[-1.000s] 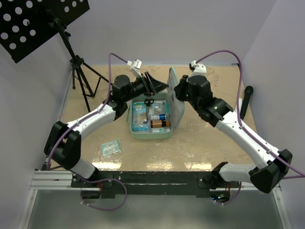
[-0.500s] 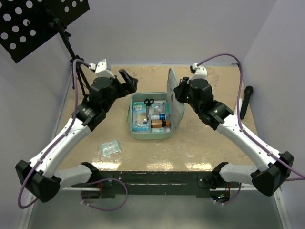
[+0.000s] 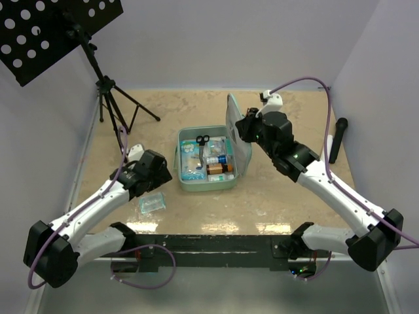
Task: Organize the medicine kit
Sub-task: Pick up the medical item at the center of the board.
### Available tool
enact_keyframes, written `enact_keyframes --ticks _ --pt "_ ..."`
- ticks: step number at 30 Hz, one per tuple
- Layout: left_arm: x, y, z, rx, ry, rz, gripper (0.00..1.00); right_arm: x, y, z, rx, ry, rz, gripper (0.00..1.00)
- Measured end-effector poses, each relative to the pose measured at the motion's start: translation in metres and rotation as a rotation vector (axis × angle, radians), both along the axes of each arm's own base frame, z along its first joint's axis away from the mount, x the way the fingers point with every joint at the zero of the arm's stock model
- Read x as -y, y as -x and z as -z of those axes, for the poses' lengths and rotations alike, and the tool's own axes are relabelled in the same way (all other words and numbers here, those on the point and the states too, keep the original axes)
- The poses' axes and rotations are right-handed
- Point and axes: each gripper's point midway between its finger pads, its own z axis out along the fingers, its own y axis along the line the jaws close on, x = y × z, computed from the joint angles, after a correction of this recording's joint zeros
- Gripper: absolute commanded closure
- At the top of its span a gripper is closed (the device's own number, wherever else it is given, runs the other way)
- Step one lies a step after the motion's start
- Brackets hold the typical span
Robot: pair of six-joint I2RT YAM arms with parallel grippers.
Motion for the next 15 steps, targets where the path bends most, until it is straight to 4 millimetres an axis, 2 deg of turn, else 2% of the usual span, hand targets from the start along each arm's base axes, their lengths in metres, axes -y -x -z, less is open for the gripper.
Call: enact_keyframes --ticks 2,8,15 --pt "-0.008 0.017 0.020 -0.058 0.003 -0.045 0.00 0.000 0.001 0.000 0.003 -0.003 -0.005 1.00" --pt "-0.020 0.043 0.051 -0.145 0.013 -0.153 0.04 0.001 0.003 0.000 0.011 -0.005 -0.007 1.00" --pt "-0.020 0.046 0.065 -0.175 0.017 -0.186 0.05 0.001 0.004 0.000 0.016 -0.011 -0.011 1.00"
